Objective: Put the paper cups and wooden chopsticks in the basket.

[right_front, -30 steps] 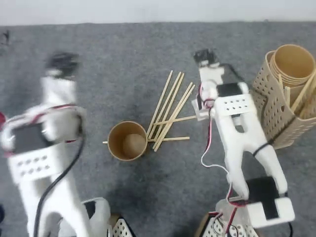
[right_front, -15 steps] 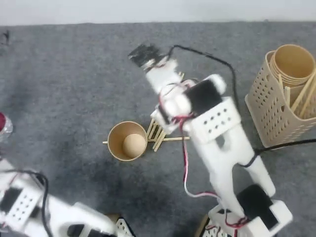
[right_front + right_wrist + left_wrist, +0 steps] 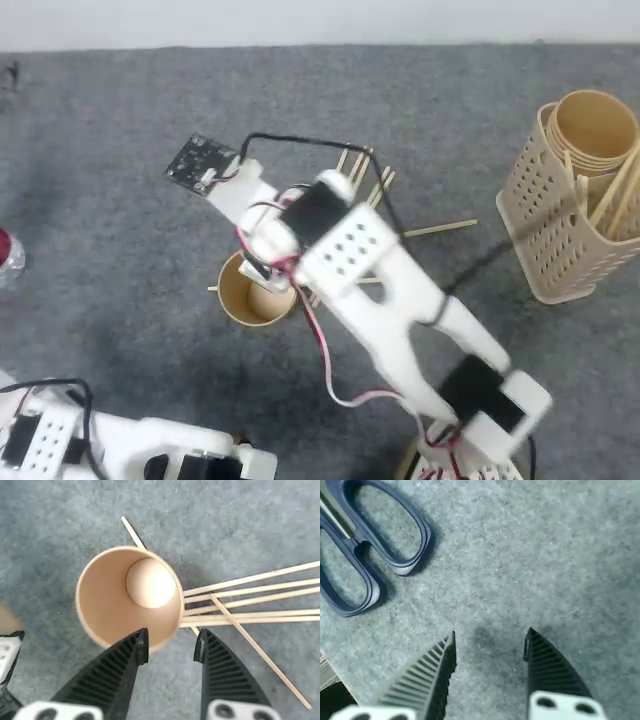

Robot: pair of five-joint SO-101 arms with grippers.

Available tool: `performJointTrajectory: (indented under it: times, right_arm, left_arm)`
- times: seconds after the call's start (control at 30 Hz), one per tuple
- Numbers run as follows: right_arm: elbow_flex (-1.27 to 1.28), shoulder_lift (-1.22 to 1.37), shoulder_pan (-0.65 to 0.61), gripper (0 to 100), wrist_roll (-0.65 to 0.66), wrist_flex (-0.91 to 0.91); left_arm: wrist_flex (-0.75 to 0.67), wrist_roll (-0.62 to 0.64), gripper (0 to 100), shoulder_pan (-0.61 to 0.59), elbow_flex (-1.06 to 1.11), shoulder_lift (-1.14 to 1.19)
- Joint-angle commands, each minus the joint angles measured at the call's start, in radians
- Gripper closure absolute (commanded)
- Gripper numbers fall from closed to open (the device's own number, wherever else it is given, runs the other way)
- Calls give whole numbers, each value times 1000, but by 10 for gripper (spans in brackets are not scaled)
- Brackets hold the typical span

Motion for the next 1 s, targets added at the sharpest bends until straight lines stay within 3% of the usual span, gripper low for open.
performJointTrajectory:
  times: [0.0, 0.27, 0.5, 0.63, 0.97]
  right_arm:
    - [-43, 68, 12, 825, 12, -53]
    - [-44, 176, 65, 834, 12, -79]
    - [-43, 226, 114, 992, 87, -79]
    - [-48, 254, 165, 991, 87, -79]
    - [-278, -173, 337, 991, 95, 113]
  left_arm:
    - [-17, -11, 782, -9, -2, -23]
    - [-17, -11, 782, 17, -1, -23]
    - [-14, -11, 782, 52, 1, -23]
    - [-14, -11, 782, 51, 1, -23]
    - [-17, -11, 782, 54, 12, -23]
